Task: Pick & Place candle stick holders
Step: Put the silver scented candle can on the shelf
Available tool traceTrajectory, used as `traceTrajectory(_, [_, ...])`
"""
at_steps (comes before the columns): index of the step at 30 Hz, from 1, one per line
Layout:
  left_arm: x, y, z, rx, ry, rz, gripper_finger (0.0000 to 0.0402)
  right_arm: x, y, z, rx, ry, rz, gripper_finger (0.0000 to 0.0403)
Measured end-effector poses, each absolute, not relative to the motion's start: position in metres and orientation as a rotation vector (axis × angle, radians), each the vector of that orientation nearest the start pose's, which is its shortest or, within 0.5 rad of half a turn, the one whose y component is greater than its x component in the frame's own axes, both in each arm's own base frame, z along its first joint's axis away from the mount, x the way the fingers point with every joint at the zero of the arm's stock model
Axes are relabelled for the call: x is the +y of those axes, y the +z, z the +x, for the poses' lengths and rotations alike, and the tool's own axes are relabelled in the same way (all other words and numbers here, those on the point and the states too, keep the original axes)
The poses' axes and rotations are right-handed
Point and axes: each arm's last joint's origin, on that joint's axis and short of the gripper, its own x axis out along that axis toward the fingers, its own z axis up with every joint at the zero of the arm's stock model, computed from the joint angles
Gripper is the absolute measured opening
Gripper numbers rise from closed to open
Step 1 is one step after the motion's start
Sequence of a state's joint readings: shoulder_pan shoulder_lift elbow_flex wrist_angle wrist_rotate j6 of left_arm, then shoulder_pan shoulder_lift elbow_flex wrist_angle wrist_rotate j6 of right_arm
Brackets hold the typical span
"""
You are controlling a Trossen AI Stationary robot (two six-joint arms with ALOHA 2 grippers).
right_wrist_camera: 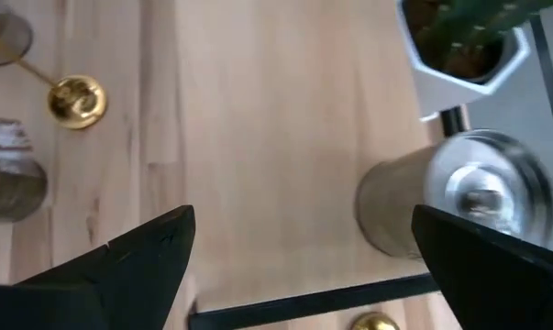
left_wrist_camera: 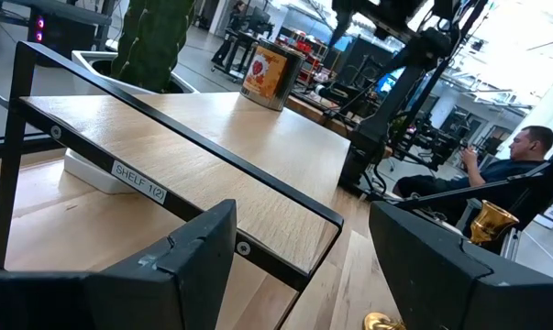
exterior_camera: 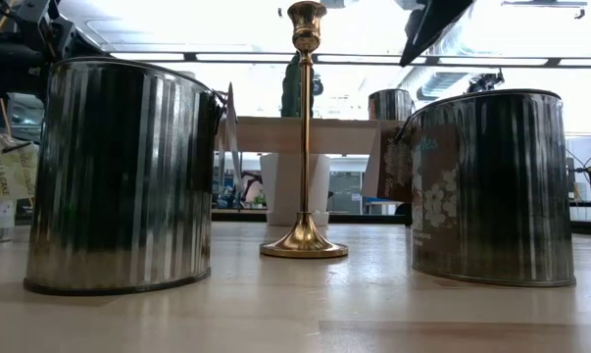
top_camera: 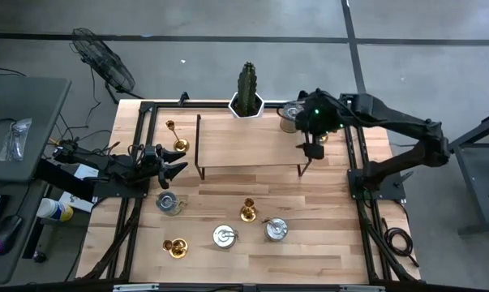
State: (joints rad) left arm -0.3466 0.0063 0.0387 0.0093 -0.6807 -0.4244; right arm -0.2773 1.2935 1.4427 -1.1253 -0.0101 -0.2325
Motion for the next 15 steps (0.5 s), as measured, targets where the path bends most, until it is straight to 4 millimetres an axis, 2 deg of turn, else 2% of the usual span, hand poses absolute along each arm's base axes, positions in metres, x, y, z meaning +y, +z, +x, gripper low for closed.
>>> traceTrajectory(15, [-0.013, 0.177, 0.090, -0.106, 0.322, -0.440, 0.0245, 0.000, 0.352, 0.191, 0.914, 0.001, -0.074, 0.0398])
